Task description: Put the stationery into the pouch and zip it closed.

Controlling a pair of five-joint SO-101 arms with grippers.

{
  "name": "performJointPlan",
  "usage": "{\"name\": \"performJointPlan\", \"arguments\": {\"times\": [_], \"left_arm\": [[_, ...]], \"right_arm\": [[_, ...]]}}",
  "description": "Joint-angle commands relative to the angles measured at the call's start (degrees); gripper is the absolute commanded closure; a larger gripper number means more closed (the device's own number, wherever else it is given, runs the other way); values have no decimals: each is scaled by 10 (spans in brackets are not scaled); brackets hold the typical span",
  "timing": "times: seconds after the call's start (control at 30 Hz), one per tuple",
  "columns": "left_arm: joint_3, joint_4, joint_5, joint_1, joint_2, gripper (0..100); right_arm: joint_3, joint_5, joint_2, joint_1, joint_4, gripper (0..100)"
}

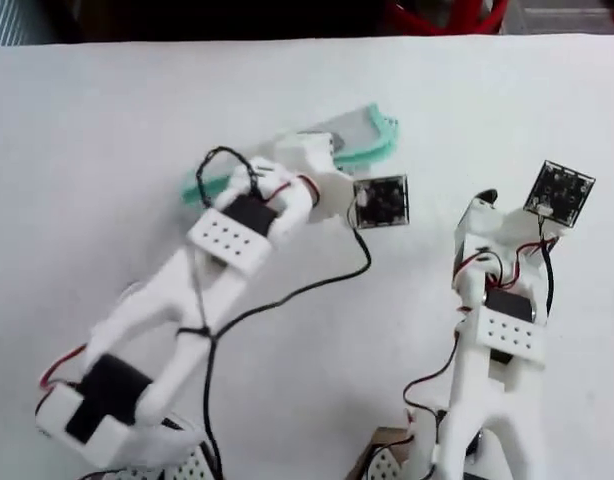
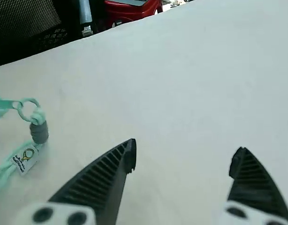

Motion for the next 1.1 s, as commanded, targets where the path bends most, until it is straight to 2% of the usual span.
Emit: {"name": "performJointPlan", "arguments": {"times": [0.0,0.1,0.27,0.33,0.47,0.63,0.77,0.97,1.07], "left_arm": [[-44,-25,-18,22,55,977],[-22,-33,-21,32,107,976],[30,-94,-18,33,130,965],[54,-106,-11,32,115,921],[108,-142,72,36,56,852],[171,-135,109,40,-50,834],[205,-46,115,45,-151,834],[193,199,147,91,-300,839],[142,285,189,92,-382,868]], "right_arm": [[-7,-4,15,7,-29,693],[-7,-4,20,7,-34,693],[-7,-3,22,7,-35,693],[-7,-3,22,7,-35,693],[-7,-3,22,7,-35,693],[-7,-3,23,7,-35,693],[-7,-3,23,7,-35,693],[-7,-3,23,7,-34,693],[-7,-3,23,7,-34,693]]}}
